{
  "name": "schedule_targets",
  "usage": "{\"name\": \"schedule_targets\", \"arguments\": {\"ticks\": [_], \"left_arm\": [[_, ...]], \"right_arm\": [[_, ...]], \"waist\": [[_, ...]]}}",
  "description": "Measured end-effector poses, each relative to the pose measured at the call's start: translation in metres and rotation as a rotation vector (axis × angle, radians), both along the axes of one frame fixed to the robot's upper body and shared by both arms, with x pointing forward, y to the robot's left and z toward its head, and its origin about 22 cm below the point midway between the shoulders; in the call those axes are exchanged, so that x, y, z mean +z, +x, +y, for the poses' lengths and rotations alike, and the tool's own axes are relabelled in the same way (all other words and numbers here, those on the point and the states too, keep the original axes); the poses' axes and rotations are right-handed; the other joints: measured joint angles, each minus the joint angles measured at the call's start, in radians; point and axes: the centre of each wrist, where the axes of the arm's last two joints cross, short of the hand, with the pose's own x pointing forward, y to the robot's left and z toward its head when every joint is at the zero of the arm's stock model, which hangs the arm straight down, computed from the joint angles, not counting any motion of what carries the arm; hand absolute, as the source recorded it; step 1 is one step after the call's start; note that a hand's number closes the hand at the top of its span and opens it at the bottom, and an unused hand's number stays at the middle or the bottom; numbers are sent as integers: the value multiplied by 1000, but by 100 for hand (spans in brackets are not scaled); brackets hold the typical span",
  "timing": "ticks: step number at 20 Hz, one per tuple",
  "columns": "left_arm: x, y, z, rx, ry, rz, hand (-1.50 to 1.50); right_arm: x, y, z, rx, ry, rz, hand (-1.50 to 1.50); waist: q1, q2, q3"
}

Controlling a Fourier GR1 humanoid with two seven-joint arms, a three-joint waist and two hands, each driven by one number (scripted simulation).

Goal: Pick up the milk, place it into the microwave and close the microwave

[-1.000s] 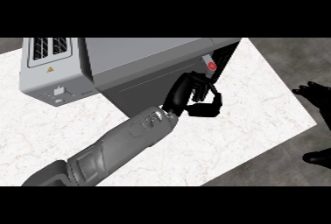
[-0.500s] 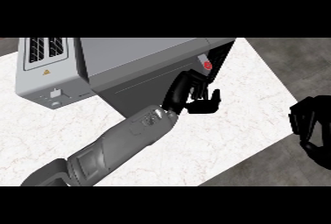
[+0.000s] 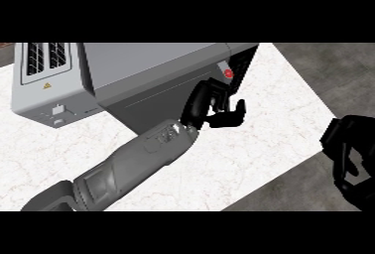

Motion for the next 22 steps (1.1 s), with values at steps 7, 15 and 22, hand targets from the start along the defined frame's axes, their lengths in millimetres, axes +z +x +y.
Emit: {"name": "schedule_targets", "arguments": {"ticks": [7, 15, 22], "left_arm": [[-2, 0, 3, 43, -9, -3, 150], [3, -3, -7, 82, -70, 52, 150], [15, -7, -18, 57, -336, 278, 150]], "right_arm": [[5, -7, 13, 57, -1, -5, 150], [0, -18, 23, 138, -71, 51, 150], [-18, -37, 38, 208, -69, 140, 150]], "waist": [[-17, -3, 0], [-2, 5, -3], [34, 20, -11]]}}
